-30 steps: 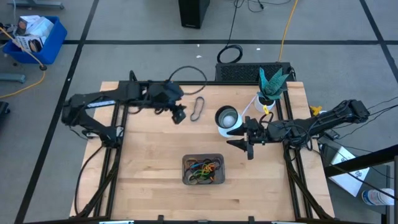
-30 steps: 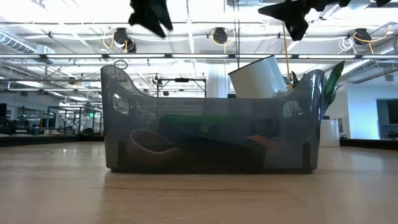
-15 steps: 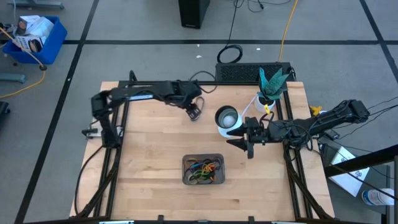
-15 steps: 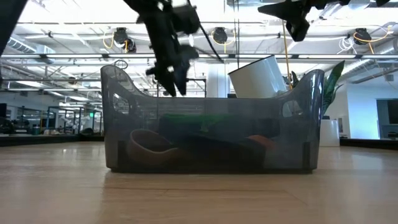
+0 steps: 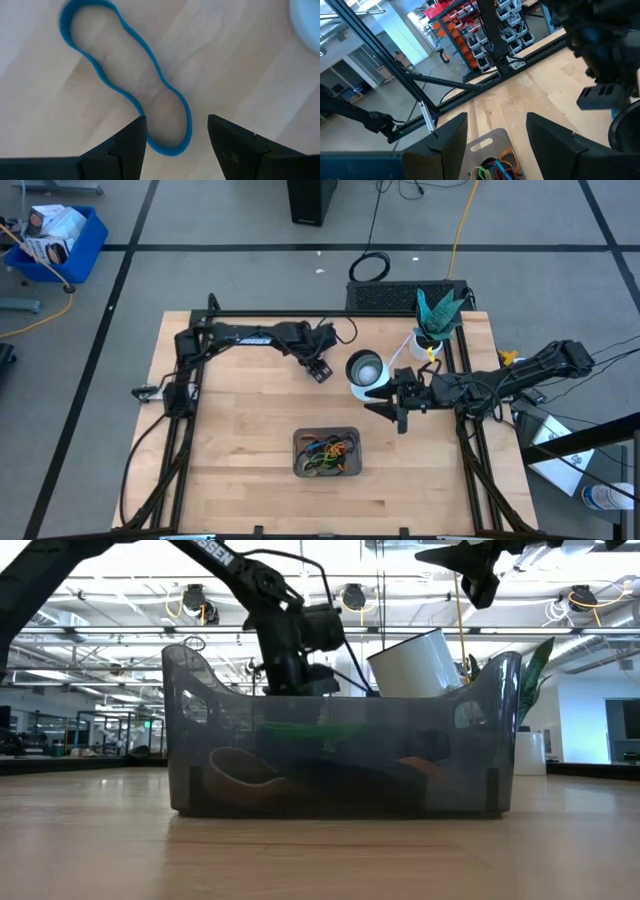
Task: Pick and place rubber bands into bin
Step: Put the large blue rubber band into the black bin
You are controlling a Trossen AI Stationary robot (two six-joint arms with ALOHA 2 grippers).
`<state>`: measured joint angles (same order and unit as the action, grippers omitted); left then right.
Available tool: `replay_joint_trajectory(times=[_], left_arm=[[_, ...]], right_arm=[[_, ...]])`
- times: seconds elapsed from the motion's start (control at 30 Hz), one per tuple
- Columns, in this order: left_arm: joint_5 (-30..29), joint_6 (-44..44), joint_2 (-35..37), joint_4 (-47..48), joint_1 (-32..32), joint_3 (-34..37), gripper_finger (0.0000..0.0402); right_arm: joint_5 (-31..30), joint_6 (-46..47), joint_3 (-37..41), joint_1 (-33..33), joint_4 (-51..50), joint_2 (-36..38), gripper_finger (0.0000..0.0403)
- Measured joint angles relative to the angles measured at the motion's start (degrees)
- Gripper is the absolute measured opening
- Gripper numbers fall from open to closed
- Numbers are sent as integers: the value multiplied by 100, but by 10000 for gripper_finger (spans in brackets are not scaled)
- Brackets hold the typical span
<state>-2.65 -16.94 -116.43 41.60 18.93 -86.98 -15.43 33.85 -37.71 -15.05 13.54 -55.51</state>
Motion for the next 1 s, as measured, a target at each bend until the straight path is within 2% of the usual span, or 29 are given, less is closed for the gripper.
replay_joint_trajectory(times=[0.2,0.7,0.83,1.0], left_arm=[[16,-16,-209,-17,-38,0,218],[52,-129,-217,-234,-147,0,218],[275,-212,-217,-229,-90,0,218],[266,-230,-217,-227,-91,0,218]], right_arm=[[-124,0,0,2,-6,0,196],[-106,-17,0,2,-6,0,196],[-104,-20,0,2,-6,0,196],[-102,-21,0,2,-8,0,196]])
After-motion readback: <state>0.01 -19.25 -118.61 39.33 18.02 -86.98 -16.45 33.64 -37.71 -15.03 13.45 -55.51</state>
